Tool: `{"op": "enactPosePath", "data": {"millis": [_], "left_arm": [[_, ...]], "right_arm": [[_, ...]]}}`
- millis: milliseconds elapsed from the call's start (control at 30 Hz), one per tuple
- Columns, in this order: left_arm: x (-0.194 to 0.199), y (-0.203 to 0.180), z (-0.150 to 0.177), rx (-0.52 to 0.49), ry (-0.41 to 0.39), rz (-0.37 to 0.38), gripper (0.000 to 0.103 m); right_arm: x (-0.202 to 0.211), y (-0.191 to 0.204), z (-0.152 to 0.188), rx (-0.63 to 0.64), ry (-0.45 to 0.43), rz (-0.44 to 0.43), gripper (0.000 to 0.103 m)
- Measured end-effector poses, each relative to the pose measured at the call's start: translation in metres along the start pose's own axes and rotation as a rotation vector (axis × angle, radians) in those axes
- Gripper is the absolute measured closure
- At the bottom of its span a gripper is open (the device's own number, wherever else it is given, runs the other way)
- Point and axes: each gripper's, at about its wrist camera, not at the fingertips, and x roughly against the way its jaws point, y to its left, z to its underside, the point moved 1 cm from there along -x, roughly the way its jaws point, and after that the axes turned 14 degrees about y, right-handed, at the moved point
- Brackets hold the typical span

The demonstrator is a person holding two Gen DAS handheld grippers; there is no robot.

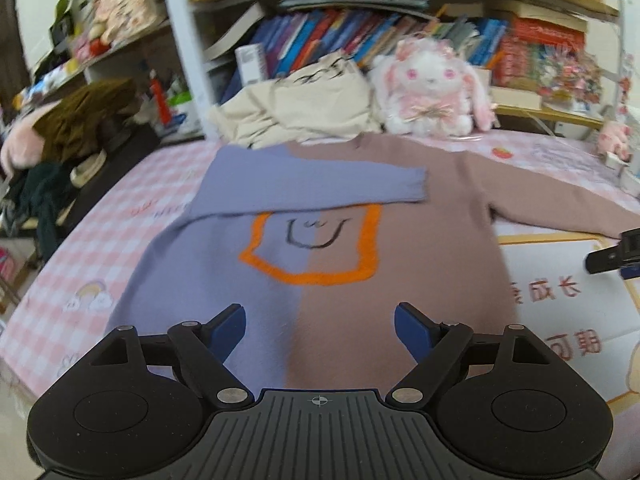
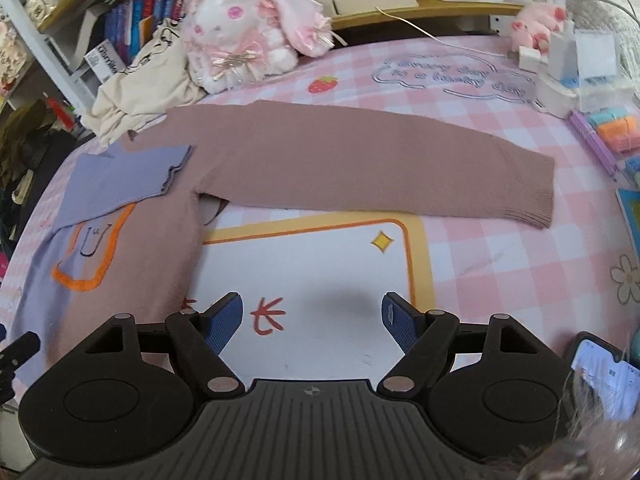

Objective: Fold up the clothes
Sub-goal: 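Move the right tool to the mauve sleeve cuff and grasp it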

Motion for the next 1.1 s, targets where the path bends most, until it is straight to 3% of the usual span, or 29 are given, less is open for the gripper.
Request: {"op": "enactPosePath", "data": {"millis": [267, 400, 733, 900, 1100], "left_arm": [[-0.005, -0.022, 0.003, -0.045, -0.004, -0.007, 0.015], [-0.012, -0.025, 0.008, -0.067, -0.024, -0.047, 0.012], [-0.032, -0.008, 0.018, 0.088, -0.074, -0.097, 0.012], [-0.03, 0.006, 0.014, 0.172, -0.041, -0.058, 0.012], [-0.022, 0.019, 0.017, 0.226, -0.001, -0.054, 0.012]], "right_arm": [[0.004, -0.034, -0.012, -0.092, -0.026, 0.045, 0.03], [0.007, -0.055, -0.02, -0.16, -0.044, 0.059, 0.031], [0.013, -0.091, -0.016, -0.292, -0.17, 0.113, 0.04], [0.017, -0.098, -0.016, -0.354, -0.169, 0.134, 0.051], [0.019, -0.118, -0.029, -0.421, -0.175, 0.103, 0.057]]}}
